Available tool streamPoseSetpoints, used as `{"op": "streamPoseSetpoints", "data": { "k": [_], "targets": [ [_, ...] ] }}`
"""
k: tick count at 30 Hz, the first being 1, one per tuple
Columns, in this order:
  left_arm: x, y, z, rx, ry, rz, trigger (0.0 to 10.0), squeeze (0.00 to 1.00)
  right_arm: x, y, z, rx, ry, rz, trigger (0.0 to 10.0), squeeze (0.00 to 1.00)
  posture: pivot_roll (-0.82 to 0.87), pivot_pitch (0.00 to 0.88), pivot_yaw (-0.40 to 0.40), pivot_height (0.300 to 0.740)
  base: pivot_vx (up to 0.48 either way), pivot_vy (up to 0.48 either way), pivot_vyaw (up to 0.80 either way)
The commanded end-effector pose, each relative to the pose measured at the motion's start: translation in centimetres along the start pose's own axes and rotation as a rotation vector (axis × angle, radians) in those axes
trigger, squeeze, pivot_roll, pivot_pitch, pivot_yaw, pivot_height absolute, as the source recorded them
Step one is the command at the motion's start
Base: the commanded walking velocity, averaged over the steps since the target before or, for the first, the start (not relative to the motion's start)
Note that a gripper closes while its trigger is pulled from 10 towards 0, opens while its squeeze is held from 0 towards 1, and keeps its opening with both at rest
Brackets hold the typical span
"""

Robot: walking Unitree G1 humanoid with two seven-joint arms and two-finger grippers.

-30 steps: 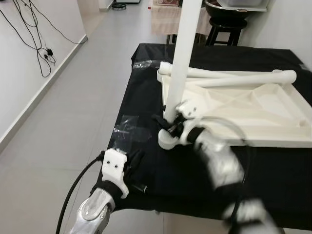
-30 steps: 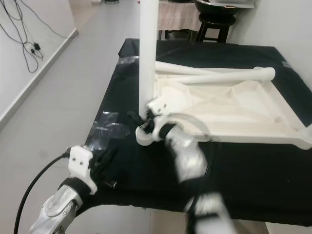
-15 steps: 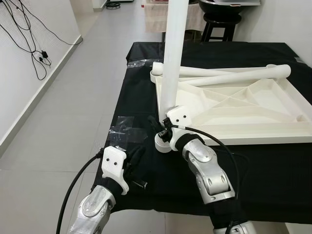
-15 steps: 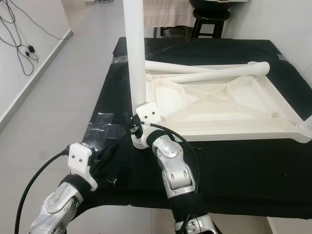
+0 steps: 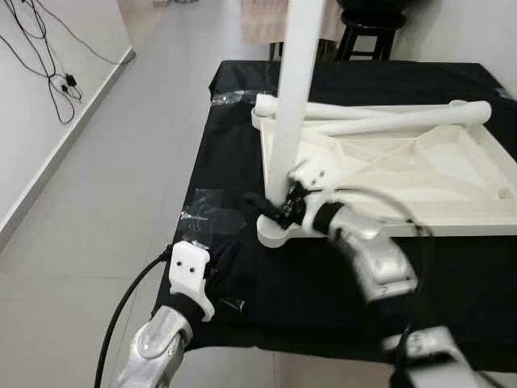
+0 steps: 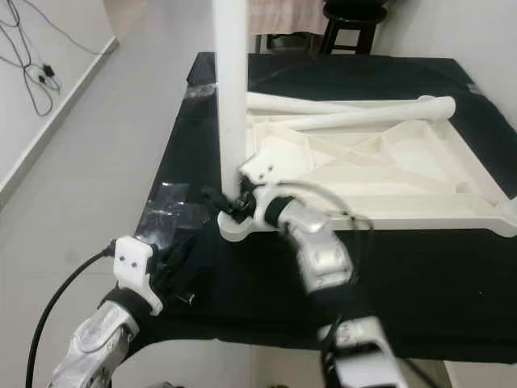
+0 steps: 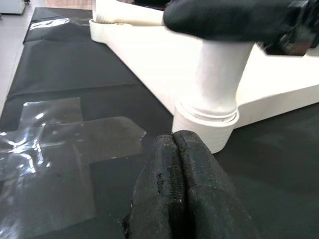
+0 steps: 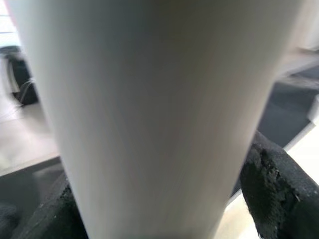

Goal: Building children table

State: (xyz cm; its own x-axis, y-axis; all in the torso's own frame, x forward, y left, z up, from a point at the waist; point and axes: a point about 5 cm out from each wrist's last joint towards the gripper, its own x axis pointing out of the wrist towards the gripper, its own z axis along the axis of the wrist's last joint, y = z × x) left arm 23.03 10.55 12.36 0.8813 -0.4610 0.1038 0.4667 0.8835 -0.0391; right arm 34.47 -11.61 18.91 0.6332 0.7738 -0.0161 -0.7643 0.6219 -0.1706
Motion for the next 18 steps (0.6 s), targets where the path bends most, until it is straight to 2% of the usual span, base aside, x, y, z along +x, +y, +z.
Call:
{"op": "streamPoseSetpoints", "data": {
  "k": [1, 6, 7, 15, 16, 18],
  "targets": [
    [-0.1, -0.2, -0.4, -0.008, 0.013, 0.0, 10.0, 0.0, -0.5, -0.6, -0.5, 0.025, -0.008, 0.032, 10.0, 0.0, 0.08, 0.112, -0.034, 0.74, 0.0, 0.0, 0.0],
    [-0.1, -0.3, -0.4, -0.009, 0.012, 0.001, 10.0, 0.0, -0.8, -1.5, -1.0, 0.036, 0.02, 0.071, 10.0, 0.0, 0.09, 0.113, -0.034, 0.74, 0.0, 0.0, 0.0],
    [-0.1, -0.3, -0.5, -0.009, 0.012, 0.001, 10.0, 0.0, -1.2, -2.3, -1.2, 0.057, 0.026, 0.107, 10.0, 0.0, 0.09, 0.112, -0.034, 0.74, 0.0, 0.0, 0.0],
    [-0.1, -0.3, -0.6, -0.011, 0.014, -0.001, 10.0, 0.0, -1.6, -3.2, -1.2, 0.089, 0.008, 0.145, 10.0, 0.0, 0.1, 0.108, -0.033, 0.74, 0.0, 0.0, 0.0],
    [-0.1, -0.3, -0.6, -0.011, 0.015, -0.001, 10.0, 0.0, -1.7, -3.3, -1.5, 0.097, 0.007, 0.155, 7.9, 0.0, 0.1, 0.108, -0.033, 0.74, 0.0, 0.0, 0.0],
    [-0.1, -0.4, -0.6, -0.011, 0.016, -0.001, 10.0, 0.0, -1.8, -3.3, -1.7, 0.106, 0.003, 0.171, 7.9, 0.0, 0.1, 0.108, -0.033, 0.74, 0.0, 0.0, 0.0]
  ]
}}
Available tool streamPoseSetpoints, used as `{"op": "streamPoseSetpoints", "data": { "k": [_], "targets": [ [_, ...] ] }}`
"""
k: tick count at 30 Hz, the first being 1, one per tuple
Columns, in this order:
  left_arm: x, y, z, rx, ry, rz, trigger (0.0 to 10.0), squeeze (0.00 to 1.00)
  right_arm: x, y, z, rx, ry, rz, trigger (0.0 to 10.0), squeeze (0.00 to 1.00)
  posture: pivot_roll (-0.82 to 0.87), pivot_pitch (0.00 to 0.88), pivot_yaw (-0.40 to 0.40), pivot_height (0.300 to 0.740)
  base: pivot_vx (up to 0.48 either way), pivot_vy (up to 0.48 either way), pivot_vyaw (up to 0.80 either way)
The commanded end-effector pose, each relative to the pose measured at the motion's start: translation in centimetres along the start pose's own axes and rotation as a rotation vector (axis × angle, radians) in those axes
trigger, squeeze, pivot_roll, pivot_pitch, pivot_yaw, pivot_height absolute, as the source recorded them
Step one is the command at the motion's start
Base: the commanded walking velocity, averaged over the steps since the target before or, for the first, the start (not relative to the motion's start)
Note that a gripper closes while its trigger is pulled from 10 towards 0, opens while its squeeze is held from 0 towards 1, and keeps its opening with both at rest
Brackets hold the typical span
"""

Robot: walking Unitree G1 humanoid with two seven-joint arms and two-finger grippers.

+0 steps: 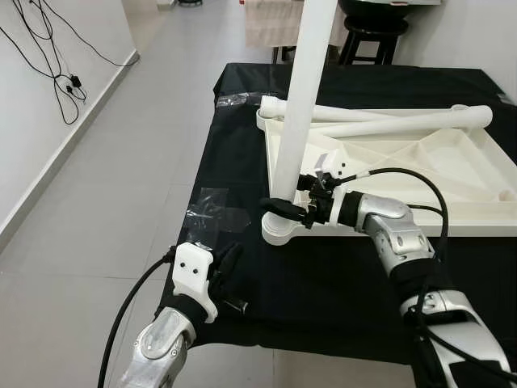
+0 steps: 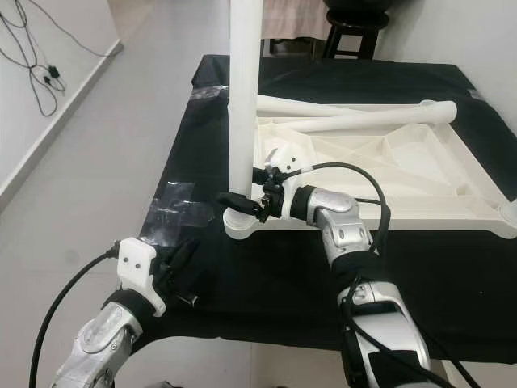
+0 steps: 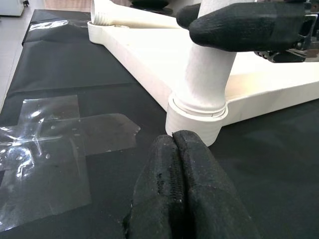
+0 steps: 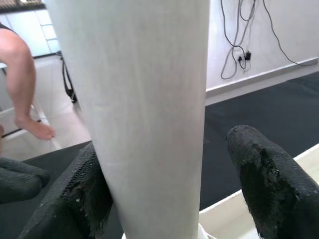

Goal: Building children table

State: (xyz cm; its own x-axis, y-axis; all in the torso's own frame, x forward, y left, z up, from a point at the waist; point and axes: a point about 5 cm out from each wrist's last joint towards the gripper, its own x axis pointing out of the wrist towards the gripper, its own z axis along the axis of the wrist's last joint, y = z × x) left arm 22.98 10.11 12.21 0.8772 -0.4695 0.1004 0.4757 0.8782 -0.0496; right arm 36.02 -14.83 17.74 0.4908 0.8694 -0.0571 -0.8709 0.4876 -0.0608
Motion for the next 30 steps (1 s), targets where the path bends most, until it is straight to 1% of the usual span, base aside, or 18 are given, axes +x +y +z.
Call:
{"op": "streamPoseSetpoints", "data": {
  "k": [1, 2, 9, 14, 15, 16, 18, 19, 20, 21, 22, 23, 24, 25, 26, 27, 28, 30],
  "targets": [
    [-0.2, 0.0, -0.4, 0.0, 0.012, 0.009, 10.0, 0.0, -0.4, -0.3, 0.1, 0.0, -0.018, -0.004, 7.9, 0.0, 0.1, 0.108, -0.033, 0.74, 0.0, 0.0, 0.0],
    [-0.3, 0.1, -0.4, 0.0, 0.013, 0.008, 10.0, 0.0, -0.4, -0.2, 0.0, 0.002, -0.023, 0.003, 0.0, 0.0, 0.09, 0.106, -0.03, 0.74, 0.0, 0.0, 0.0],
    [-0.3, 0.1, -0.5, -0.001, 0.017, 0.004, 10.0, 0.0, -0.4, -0.3, -0.2, 0.0, -0.036, 0.023, 0.0, 0.0, 0.08, 0.106, -0.022, 0.74, 0.0, 0.0, 0.0],
    [-0.3, 0.1, -0.5, -0.001, 0.017, 0.004, 10.0, 0.0, -0.6, -0.4, -0.3, -0.005, -0.043, 0.003, 0.0, 0.0, 0.08, 0.106, -0.022, 0.74, 0.0, 0.0, 0.0],
    [-0.3, 0.1, -0.4, -0.001, 0.017, 0.005, 10.0, 0.0, -0.8, -0.4, -0.6, -0.013, -0.042, -0.031, 0.0, 0.0, 0.08, 0.11, -0.024, 0.74, 0.0, 0.0, 0.0],
    [-0.3, 0.1, -0.4, -0.001, 0.017, 0.005, 10.0, 0.0, -0.8, -0.4, -0.6, -0.013, -0.042, -0.031, 0.0, 0.0, 0.08, 0.11, -0.024, 0.74, 0.0, 0.0, 0.0],
    [-0.4, 0.3, -0.3, 0.0, 0.015, 0.008, 10.0, 0.0, -0.6, 0.8, -2.3, -0.013, -0.011, -0.16, 0.0, 0.0, 0.07, 0.118, -0.028, 0.74, 0.0, 0.0, 0.0],
    [-0.5, 0.3, -0.3, 0.0, 0.014, 0.011, 10.0, 0.0, -0.3, 1.4, -3.4, -0.022, 0.033, -0.297, 0.0, 0.0, 0.06, 0.121, -0.028, 0.74, 0.0, 0.0, 0.0],
    [-0.5, 0.4, -0.3, 0.0, 0.014, 0.012, 10.0, 0.0, -0.1, 1.8, -4.1, -0.033, 0.061, -0.39, 0.0, 0.0, 0.06, 0.123, -0.027, 0.74, 0.0, 0.0, 0.0],
    [-0.5, 0.4, -0.3, 0.0, 0.014, 0.012, 10.0, 0.0, -0.1, 1.8, -4.1, -0.033, 0.061, -0.39, 0.0, 0.0, 0.06, 0.123, -0.027, 0.74, 0.0, 0.0, 0.0],
    [-0.5, 0.5, -0.2, 0.001, 0.014, 0.012, 10.0, 0.0, -0.2, 3.4, -5.4, 0.051, 0.068, -0.613, 0.0, 0.0, 0.05, 0.13, -0.019, 0.74, 0.0, 0.0, 0.0],
    [-0.5, 0.5, -0.2, 0.001, 0.014, 0.012, 10.0, 0.0, -0.2, 3.4, -5.4, 0.051, 0.068, -0.613, 0.0, 0.0, 0.05, 0.13, -0.019, 0.74, 0.0, 0.0, 0.0],
    [-0.5, 0.5, -0.2, 0.002, 0.014, 0.012, 10.0, 0.0, -0.8, 4.6, -6.1, 0.118, 0.083, -0.785, 0.0, 0.0, 0.05, 0.13, -0.019, 0.74, 0.0, 0.0, 0.0],
    [-0.5, 0.6, -0.2, 0.001, 0.015, 0.01, 10.0, 0.0, -0.3, 6.4, -6.1, 0.094, 0.097, -0.792, 0.0, 0.0, 0.05, 0.132, -0.012, 0.74, 0.0, 0.0, 0.0],
    [-0.5, 0.6, -0.2, 0.001, 0.015, 0.01, 10.0, 0.0, -0.3, 6.4, -6.1, 0.094, 0.097, -0.792, 0.0, 0.0, 0.05, 0.132, -0.012, 0.74, 0.0, 0.0, 0.0],
    [-0.5, 0.7, -0.2, 0.002, 0.016, 0.009, 10.0, 0.0, 0.4, 7.4, -5.7, 0.059, 0.091, -0.767, 0.0, 0.0, 0.03, 0.124, -0.005, 0.74, 0.0, 0.0, 0.0],
    [-0.4, 0.7, -0.2, 0.0, 0.017, 0.005, 10.0, 0.0, 1.2, 7.4, -5.3, 0.023, 0.081, -0.711, 0.0, 0.0, 0.04, 0.121, -0.013, 0.74, 0.0, 0.0, 0.0],
    [-0.4, 0.7, -0.2, 0.0, 0.017, 0.005, 10.0, 0.0, 1.2, 7.4, -5.3, 0.023, 0.081, -0.711, 0.0, 0.0, 0.04, 0.121, -0.013, 0.74, 0.0, 0.0, 0.0]
  ]
}}
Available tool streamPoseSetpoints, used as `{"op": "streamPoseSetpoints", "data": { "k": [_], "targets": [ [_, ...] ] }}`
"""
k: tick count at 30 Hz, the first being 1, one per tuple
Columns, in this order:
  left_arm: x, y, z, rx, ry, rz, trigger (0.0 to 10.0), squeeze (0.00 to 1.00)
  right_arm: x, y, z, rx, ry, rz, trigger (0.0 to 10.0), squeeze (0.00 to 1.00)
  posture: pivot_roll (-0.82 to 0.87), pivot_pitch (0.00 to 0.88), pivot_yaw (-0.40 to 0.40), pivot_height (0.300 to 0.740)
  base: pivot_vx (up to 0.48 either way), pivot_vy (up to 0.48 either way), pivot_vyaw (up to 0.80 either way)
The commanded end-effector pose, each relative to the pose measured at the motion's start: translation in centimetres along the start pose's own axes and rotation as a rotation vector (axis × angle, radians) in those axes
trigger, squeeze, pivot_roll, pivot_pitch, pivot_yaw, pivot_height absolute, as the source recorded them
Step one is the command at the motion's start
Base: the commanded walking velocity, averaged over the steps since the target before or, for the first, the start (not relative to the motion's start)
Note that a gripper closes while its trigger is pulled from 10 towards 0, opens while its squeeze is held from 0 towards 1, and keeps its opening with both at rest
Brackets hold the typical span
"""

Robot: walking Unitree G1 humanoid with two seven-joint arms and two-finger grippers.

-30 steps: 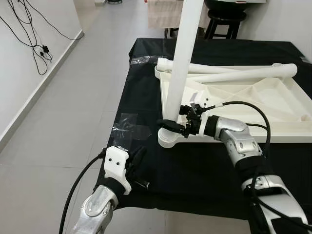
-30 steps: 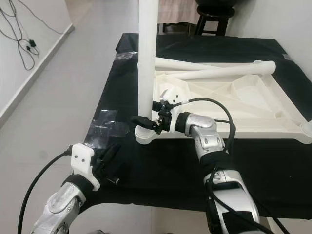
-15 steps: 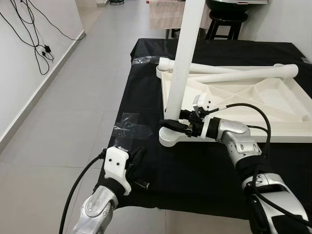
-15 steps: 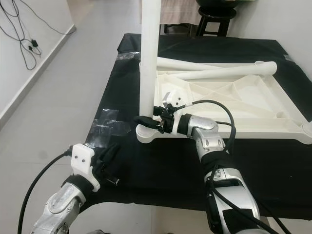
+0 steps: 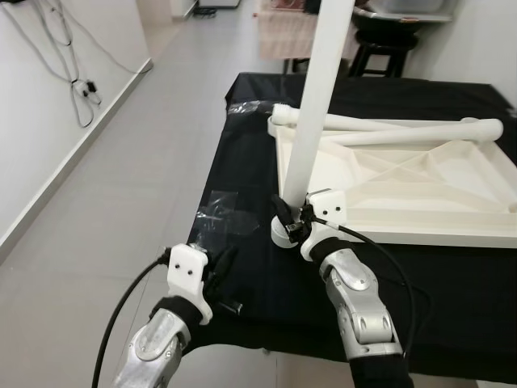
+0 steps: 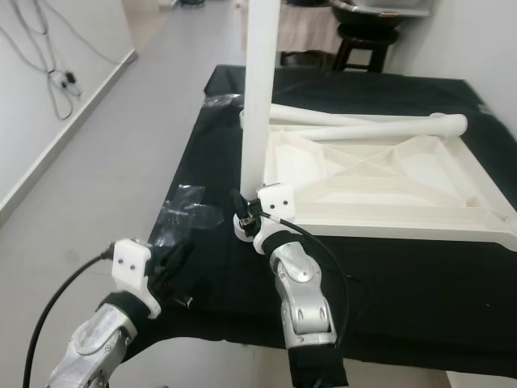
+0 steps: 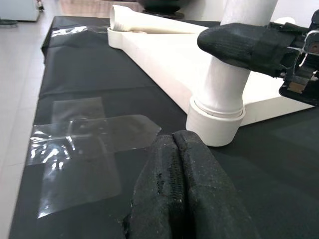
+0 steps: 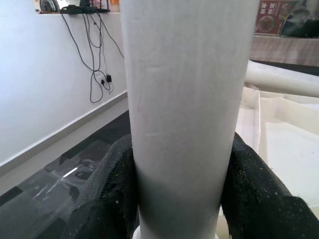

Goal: Building children table

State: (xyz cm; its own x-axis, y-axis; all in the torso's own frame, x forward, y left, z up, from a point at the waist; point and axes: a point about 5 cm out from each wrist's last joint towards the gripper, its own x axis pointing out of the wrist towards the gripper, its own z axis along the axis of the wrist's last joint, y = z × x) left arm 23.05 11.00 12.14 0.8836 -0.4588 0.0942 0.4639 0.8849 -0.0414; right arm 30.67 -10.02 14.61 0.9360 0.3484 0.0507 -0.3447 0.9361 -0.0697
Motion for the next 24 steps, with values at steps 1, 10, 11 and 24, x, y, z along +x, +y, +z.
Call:
{"op": "streamPoseSetpoints", "data": {
  "k": [1, 10, 11, 24],
  "targets": [
    [0.0, -0.1, -0.3, -0.01, 0.012, -0.009, 10.0, 0.0, -0.2, 0.0, -2.4, -0.04, 0.124, 0.025, 0.0, 0.0, 0.05, 0.12, -0.015, 0.74, 0.0, 0.0, 0.0],
    [0.0, -0.2, -0.3, -0.001, 0.008, 0.002, 10.0, 0.0, 1.5, 0.9, 0.3, 0.068, -0.005, 0.098, 10.0, 1.0, 0.05, 0.119, -0.018, 0.74, 0.0, 0.0, 0.0],
    [0.0, -0.2, -0.3, -0.001, 0.008, 0.002, 10.0, 0.0, 1.5, 0.9, 0.3, 0.068, -0.005, 0.098, 10.0, 1.0, 0.05, 0.119, -0.018, 0.74, 0.0, 0.0, 0.0],
    [0.2, -0.2, -0.3, -0.008, 0.004, -0.001, 10.0, 0.0, 2.1, -1.0, 5.0, -0.074, -0.072, 0.822, 10.0, 0.0, 0.05, 0.112, -0.024, 0.74, 0.0, 0.0, 0.0]
  ]
}}
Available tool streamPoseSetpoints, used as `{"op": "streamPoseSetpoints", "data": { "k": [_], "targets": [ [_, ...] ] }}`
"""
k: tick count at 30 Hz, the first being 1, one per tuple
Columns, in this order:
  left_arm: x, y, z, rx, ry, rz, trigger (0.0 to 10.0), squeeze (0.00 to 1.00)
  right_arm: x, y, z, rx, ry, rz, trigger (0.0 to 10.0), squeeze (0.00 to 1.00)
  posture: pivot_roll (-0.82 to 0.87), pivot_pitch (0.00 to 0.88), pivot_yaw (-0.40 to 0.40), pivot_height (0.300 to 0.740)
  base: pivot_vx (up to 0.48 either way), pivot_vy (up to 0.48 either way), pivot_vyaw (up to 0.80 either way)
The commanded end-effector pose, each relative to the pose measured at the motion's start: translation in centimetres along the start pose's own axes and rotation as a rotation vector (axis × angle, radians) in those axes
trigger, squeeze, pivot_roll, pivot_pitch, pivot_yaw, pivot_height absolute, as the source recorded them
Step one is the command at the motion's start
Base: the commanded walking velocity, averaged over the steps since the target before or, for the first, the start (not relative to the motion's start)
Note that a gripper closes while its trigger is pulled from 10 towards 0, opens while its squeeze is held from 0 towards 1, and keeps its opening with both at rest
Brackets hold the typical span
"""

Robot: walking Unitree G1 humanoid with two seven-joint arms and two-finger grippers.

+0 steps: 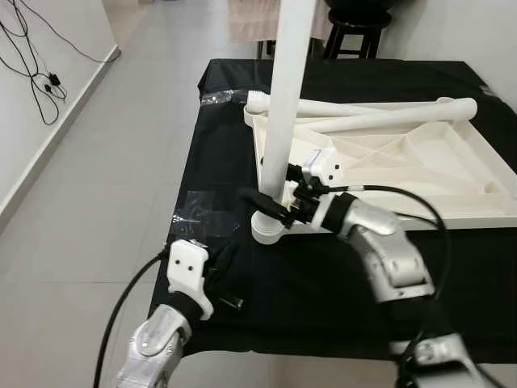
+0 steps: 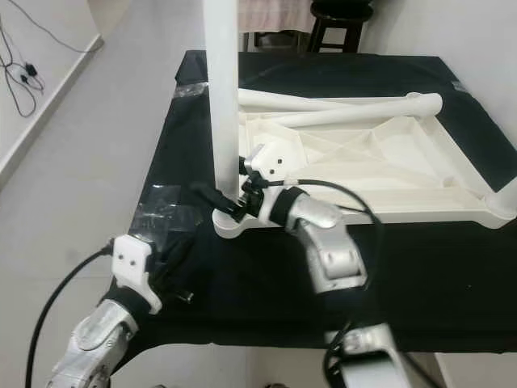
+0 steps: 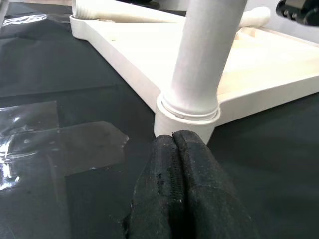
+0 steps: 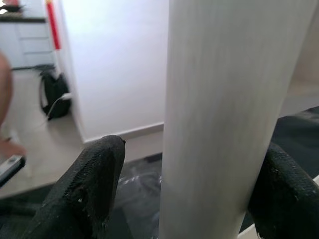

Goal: Building children table

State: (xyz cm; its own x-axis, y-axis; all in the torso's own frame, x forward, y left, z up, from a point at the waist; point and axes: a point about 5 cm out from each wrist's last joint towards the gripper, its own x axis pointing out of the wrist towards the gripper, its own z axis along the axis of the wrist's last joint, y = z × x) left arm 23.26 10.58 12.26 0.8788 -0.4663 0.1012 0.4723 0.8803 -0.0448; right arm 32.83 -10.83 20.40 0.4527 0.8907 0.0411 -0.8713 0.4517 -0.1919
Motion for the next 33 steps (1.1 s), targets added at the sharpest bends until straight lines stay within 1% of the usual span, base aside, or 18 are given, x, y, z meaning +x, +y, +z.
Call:
{"op": "streamPoseSetpoints", "data": {
  "k": [1, 3, 5, 6, 7, 10, 11, 17, 23, 25, 26, 27, 28, 29, 30, 31, 32, 33],
  "targets": [
    [-0.2, 0.0, -0.4, -0.004, 0.011, 0.008, 10.0, 0.0, 0.7, 0.7, -0.6, 0.017, 0.007, 0.083, 10.0, 0.0, 0.05, 0.112, -0.024, 0.74, 0.0, 0.0, 0.0],
    [-0.2, 0.0, -0.4, -0.005, 0.011, 0.007, 10.0, 0.0, 1.2, -0.5, -1.0, 0.046, 0.028, 0.116, 10.0, 0.0, 0.06, 0.11, -0.021, 0.74, 0.0, 0.0, 0.0],
    [-0.2, 0.0, -0.4, -0.006, 0.012, 0.006, 10.0, 0.0, 1.8, -1.2, -1.4, 0.08, 0.035, 0.119, 10.0, 0.0, 0.06, 0.11, -0.021, 0.74, 0.0, 0.0, 0.0],
    [-0.2, -0.1, -0.4, -0.006, 0.012, 0.006, 10.0, 0.0, 1.9, -1.3, -1.4, 0.102, 0.033, 0.123, 9.5, 0.0, 0.06, 0.11, -0.021, 0.74, 0.0, 0.0, 0.0],
    [-0.2, -0.1, -0.4, -0.006, 0.013, 0.005, 10.0, 0.0, 2.0, -1.5, -1.6, 0.112, 0.035, 0.118, 1.5, 0.0, 0.07, 0.107, -0.022, 0.74, 0.0, 0.0, 0.0],
    [-0.1, -0.1, -0.4, -0.006, 0.013, 0.005, 10.0, 0.0, 2.1, -1.7, -1.7, 0.117, 0.036, 0.115, 1.5, 0.0, 0.07, 0.107, -0.022, 0.74, 0.0, 0.0, 0.0],
    [-0.1, -0.1, -0.4, -0.006, 0.013, 0.006, 10.0, 0.0, 2.0, -1.8, -1.8, 0.128, 0.039, 0.126, 0.0, 0.0, 0.07, 0.108, -0.025, 0.74, 0.0, 0.0, 0.0],
    [-0.1, -0.3, -0.4, -0.006, 0.01, 0.009, 10.0, 0.0, 1.0, -2.4, -2.3, 0.14, 0.049, 0.102, 0.0, 0.0, 0.07, 0.111, -0.028, 0.74, 0.0, 0.0, 0.0],
    [-0.2, -0.4, -0.5, -0.007, 0.009, 0.009, 10.0, 0.0, -0.4, -2.2, -4.0, 0.067, 0.098, -0.022, 0.0, 0.0, 0.06, 0.115, -0.038, 0.74, 0.0, 0.0, 0.0],
    [-0.2, -0.4, -0.4, -0.007, 0.007, 0.011, 10.0, 0.0, -1.1, -1.0, -5.3, 0.098, 0.139, -0.152, 0.0, 0.0, 0.06, 0.117, -0.046, 0.74, 0.0, 0.0, 0.0],
    [-0.2, -0.4, -0.4, -0.007, 0.007, 0.011, 10.0, 0.0, -1.1, -1.0, -5.3, 0.098, 0.139, -0.152, 0.0, 0.0, 0.06, 0.117, -0.046, 0.74, 0.0, 0.0, 0.0],
    [-0.3, -0.3, -0.4, -0.006, 0.006, 0.013, 10.0, 0.0, -1.3, -0.3, -6.4, 0.108, 0.174, -0.471, 0.0, 0.0, 0.05, 0.12, -0.046, 0.74, 0.0, 0.0, 0.0],
    [-0.3, -0.3, -0.4, -0.006, 0.006, 0.013, 10.0, 0.0, -1.3, -0.3, -6.4, 0.108, 0.174, -0.471, 0.0, 0.0, 0.05, 0.12, -0.046, 0.74, 0.0, 0.0, 0.0],
    [-0.3, -0.2, -0.3, -0.005, 0.005, 0.014, 10.0, 0.0, -2.2, 0.6, -7.4, 0.154, 0.213, -0.74, 0.0, 0.0, 0.04, 0.126, -0.043, 0.74, 0.0, 0.0, 0.0],
    [-0.3, -0.2, -0.3, -0.005, 0.005, 0.014, 10.0, 0.0, -2.2, 0.6, -7.4, 0.154, 0.213, -0.74, 0.0, 0.0, 0.04, 0.126, -0.043, 0.74, 0.0, 0.0, 0.0],
    [-0.3, -0.2, -0.3, -0.005, 0.005, 0.015, 10.0, 0.0, -2.6, 2.3, -8.3, 0.213, 0.251, -0.826, 0.0, 0.0, 0.04, 0.131, -0.041, 0.74, 0.0, 0.0, 0.0],
    [-0.3, -0.2, -0.3, -0.005, 0.005, 0.015, 10.0, 0.0, -2.6, 2.3, -8.3, 0.213, 0.251, -0.826, 0.0, 0.0, 0.04, 0.131, -0.041, 0.74, 0.0, 0.0, 0.0],
    [-0.3, -0.1, -0.3, -0.005, 0.006, 0.013, 10.0, 0.0, -2.0, 3.3, -7.9, 0.181, 0.248, -0.807, 0.0, 0.0, 0.03, 0.118, -0.03, 0.74, 0.0, 0.0, 0.0]
  ]
}}
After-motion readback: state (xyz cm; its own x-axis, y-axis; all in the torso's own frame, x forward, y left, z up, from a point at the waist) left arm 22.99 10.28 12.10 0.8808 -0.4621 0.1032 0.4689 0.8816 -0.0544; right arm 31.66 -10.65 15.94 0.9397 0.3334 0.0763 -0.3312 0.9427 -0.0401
